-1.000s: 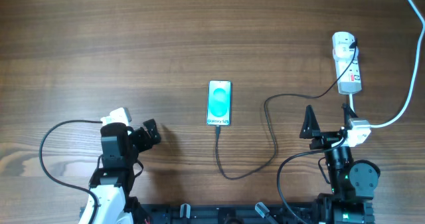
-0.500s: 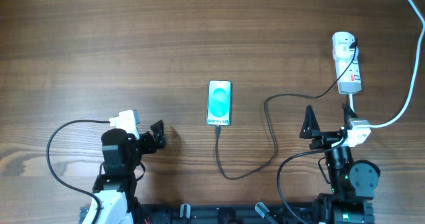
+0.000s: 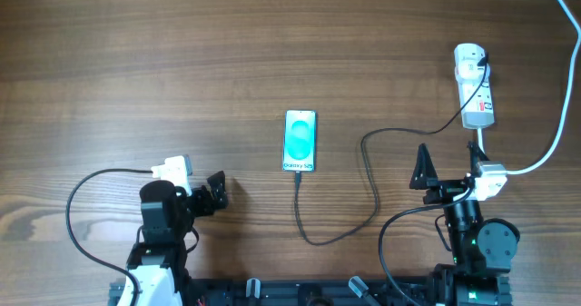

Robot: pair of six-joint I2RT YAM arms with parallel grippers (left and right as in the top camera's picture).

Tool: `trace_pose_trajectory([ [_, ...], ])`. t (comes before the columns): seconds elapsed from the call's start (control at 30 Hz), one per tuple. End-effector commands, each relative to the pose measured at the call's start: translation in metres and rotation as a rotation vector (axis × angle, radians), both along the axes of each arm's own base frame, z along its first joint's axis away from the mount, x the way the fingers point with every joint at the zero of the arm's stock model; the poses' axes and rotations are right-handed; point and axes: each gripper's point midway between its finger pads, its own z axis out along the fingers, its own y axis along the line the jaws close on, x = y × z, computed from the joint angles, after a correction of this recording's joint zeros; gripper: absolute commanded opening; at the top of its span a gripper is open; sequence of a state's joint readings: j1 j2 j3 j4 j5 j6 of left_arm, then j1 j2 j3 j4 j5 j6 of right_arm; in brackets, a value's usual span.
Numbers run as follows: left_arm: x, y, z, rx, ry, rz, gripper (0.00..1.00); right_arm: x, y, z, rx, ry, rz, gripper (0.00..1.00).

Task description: Plug charger to phone and switch on socket

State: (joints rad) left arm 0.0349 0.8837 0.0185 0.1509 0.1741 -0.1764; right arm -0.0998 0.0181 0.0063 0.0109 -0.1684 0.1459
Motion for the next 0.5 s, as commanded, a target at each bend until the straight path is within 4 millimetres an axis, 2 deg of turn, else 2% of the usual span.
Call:
trace_pose_trajectory([
  [0.0,-0.006,-0.001,-0.002,0.001,0.003,-0.011,1.00,-0.001,0.003,0.003,0.012,-0.015,0.015,1.00],
  [0.4,-0.013,-0.001,0.009,0.002,-0.027,-0.011,1.00,-0.001,0.003,0.003,0.012,-0.015,0.015,1.00],
  [0.47,-0.009,-0.001,0.019,0.004,-0.073,-0.011,1.00,-0.001,0.003,0.003,0.012,-0.015,0.015,1.00],
])
